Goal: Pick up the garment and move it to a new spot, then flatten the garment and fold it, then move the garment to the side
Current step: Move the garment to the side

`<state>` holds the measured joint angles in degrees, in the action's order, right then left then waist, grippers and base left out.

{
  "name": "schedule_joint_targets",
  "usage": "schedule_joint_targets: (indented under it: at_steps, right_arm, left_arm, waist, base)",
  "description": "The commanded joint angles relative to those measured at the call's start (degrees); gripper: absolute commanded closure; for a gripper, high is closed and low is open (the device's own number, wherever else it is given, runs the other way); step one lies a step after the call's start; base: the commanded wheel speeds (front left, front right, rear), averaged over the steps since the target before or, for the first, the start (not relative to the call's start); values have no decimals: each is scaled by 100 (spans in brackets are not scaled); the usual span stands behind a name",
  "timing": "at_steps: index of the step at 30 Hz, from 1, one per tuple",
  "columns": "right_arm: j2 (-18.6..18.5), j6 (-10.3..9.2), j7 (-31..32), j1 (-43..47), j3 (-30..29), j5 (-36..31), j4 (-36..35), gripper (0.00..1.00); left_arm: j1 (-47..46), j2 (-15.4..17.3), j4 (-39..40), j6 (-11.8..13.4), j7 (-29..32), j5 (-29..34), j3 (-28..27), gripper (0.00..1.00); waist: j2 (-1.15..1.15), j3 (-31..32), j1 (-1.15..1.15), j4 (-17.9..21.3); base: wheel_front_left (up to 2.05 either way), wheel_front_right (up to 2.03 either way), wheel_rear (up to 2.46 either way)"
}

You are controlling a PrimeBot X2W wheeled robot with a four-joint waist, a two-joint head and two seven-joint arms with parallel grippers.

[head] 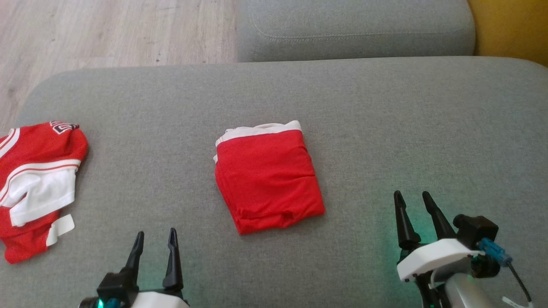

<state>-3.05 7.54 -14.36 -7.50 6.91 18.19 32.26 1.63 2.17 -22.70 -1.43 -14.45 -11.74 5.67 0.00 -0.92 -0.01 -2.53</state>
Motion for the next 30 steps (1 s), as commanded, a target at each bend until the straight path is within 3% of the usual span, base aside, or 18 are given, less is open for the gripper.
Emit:
schedule_joint_targets:
  at_steps: [1, 7, 12, 21, 26, 28, 30]
  right_arm:
    - [17, -5, -63, -192, 135, 24, -178, 0]
    - [17, -5, -63, -430, 353, -2, -160, 0]
    - [17, -5, -63, -1132, 962, 274, 115, 0]
    - [17, -5, -63, -2358, 1343, 434, 1369, 0]
    - [17, -5, -63, -2629, 1345, 595, 2075, 0]
    - [17, -5, -63, -2691, 1343, 662, 2165, 100]
    - [17, -5, -63, -2725, 1178, 742, 2066, 100]
  left_arm:
    - [-179, 71, 217, 42, -55, -37, -140, 0]
    - [-341, 71, 257, 36, -55, -65, -77, 0]
    - [-647, 71, 201, -41, -55, -339, 207, 0]
    - [-934, 71, 97, -68, -55, -639, 739, 0]
    - [-922, 71, 17, -97, -55, -762, 826, 0]
    - [-924, 71, 15, -99, -55, -788, 831, 0]
    - [-929, 71, 27, -100, -55, -797, 819, 0]
  waist:
    - [0, -13, 1, 1]
    - [0, -270, 1, -129]
    - [0, -699, 1, -496]
    - [0, -1202, 1, -1291]
    - [0, -1293, 1, -1467]
    - [0, -1312, 1, -1483]
    - [0, -1320, 1, -1458]
  base:
    - [0, 0, 0]
    - [0, 0, 0]
    - [0, 0, 0]
    - [0, 0, 0]
    - [0, 0, 0]
    - [0, 0, 0]
    - [0, 0, 0]
